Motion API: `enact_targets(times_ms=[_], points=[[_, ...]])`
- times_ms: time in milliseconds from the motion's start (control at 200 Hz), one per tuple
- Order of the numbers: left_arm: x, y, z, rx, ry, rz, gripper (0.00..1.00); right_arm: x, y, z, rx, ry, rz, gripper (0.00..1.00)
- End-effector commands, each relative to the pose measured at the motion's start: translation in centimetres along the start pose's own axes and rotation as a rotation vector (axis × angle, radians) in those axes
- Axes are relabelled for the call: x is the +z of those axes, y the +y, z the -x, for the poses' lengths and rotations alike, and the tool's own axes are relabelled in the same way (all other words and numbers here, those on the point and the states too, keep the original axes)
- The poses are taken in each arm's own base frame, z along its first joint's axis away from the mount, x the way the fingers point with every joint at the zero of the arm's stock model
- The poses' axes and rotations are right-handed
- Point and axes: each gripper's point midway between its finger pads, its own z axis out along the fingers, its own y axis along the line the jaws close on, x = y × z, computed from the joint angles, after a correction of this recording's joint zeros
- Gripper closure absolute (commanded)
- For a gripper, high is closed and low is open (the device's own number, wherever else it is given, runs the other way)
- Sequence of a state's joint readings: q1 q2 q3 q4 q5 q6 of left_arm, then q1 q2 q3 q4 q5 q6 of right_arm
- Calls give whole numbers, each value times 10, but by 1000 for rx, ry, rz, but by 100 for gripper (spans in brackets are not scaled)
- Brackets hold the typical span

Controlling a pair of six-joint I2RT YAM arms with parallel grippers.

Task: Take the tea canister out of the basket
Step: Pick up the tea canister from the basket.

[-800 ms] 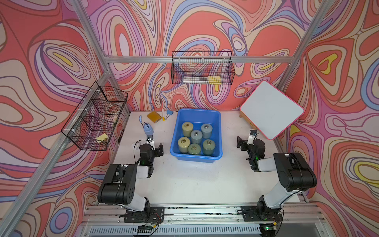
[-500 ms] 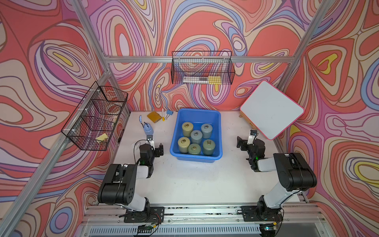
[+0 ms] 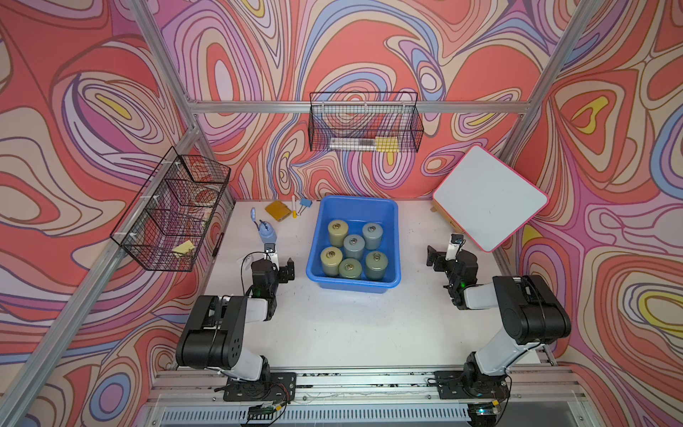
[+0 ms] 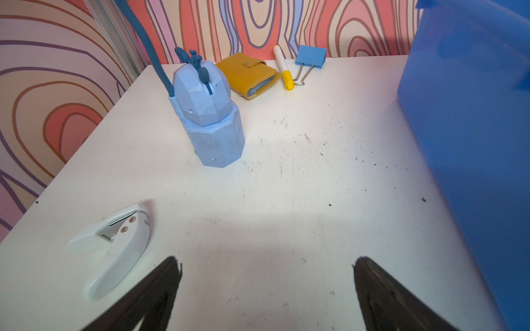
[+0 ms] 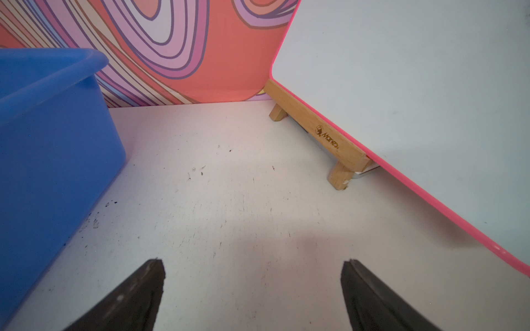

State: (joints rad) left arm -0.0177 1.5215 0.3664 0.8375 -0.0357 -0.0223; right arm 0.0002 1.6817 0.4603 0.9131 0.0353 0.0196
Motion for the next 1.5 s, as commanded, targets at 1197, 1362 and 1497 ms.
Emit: enact_targets(times_ms=[1197,1362,1497], points=[[-36,32,42,-74,-110,155,1,-17,-21,56,77,-31,-121,2],[-68,47,68,-242,-85,227,1,-31,-15,96,172,26,-90,2],[-94,56,78,-383,-94,267,1,-49,0,120,236,66,-11,2]])
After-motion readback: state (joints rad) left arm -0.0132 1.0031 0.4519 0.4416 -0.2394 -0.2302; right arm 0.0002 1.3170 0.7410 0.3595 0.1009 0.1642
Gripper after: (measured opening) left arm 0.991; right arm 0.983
